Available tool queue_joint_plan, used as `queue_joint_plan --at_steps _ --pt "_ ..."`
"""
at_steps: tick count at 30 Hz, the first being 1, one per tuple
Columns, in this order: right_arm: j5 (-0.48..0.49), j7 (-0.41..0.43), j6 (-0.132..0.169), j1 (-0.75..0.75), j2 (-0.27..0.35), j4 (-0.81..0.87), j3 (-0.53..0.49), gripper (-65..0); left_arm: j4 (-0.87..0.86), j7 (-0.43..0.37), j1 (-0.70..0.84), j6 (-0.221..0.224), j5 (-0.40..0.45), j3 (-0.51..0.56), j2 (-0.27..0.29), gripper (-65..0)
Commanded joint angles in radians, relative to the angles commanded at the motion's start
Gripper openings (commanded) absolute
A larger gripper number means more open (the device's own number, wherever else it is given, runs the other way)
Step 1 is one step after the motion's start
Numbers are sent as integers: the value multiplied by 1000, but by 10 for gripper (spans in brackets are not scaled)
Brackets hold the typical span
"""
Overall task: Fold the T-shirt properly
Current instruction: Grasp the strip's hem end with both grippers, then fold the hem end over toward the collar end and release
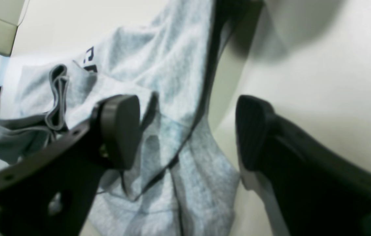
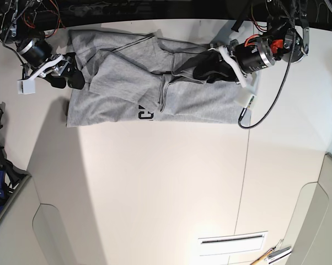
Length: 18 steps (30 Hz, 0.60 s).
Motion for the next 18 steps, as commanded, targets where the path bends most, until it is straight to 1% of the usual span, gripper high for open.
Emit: queue_joint_plan --at_steps 3,5,11,14,15,16,18 --pt "0 0 0 9 0 0 0 -203 0 41 2 0 -93 18 0 -506" --pt "0 0 0 9 0 0 0 -203 0 65 3 0 -107 49 0 -506" --pt "0 0 -4 8 0 0 6 -203 0 69 3 0 -105 170 0 -506" --pt "0 0 -4 9 0 6 43 -202 0 72 2 0 -102 214 -1 -504" --pt "0 -1 -4 9 0 12 61 -203 0 72 2 0 -88 222 -1 -503" --pt "0 -2 -4 9 0 18 81 -203 0 72 3 0 -66 224 -1 -492" --pt "0 -12 -3 8 13 24 107 -203 0 72 3 0 -32 224 -1 -424"
